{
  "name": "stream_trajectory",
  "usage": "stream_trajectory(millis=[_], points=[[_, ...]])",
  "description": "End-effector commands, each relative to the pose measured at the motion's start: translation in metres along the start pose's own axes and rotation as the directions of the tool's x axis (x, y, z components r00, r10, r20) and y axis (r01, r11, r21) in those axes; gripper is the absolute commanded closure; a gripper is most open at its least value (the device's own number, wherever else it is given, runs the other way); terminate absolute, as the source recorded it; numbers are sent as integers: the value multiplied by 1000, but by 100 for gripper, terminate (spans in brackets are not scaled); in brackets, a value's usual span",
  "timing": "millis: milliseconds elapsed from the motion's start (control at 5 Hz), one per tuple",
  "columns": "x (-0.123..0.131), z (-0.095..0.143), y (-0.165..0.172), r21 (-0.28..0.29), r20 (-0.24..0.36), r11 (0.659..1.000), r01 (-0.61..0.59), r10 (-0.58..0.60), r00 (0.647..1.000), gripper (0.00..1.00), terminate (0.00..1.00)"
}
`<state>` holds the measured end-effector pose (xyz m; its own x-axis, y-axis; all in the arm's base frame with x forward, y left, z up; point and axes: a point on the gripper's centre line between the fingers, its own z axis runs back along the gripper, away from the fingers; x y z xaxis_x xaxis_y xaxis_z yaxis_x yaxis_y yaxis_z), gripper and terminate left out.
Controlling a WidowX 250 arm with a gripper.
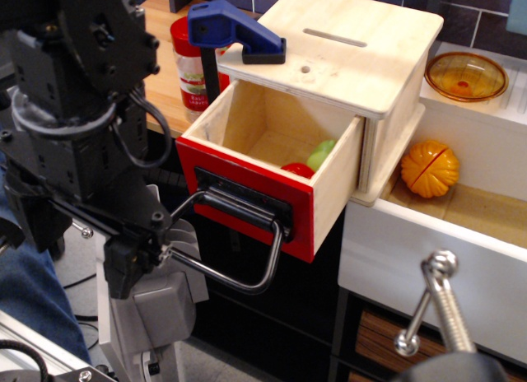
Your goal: Close drawer of box
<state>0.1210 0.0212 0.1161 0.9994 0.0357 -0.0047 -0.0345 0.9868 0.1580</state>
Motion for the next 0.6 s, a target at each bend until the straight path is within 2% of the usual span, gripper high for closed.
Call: stream_trajectory(millis=[0,200,400], points=[[0,0,0,0,0,1000,0,0,1000,0,0],[26,0,-1,-62,-4,998,-26,26,1000,0,0],[50,1,1,-103,86,992,-67,76,993,0,0]])
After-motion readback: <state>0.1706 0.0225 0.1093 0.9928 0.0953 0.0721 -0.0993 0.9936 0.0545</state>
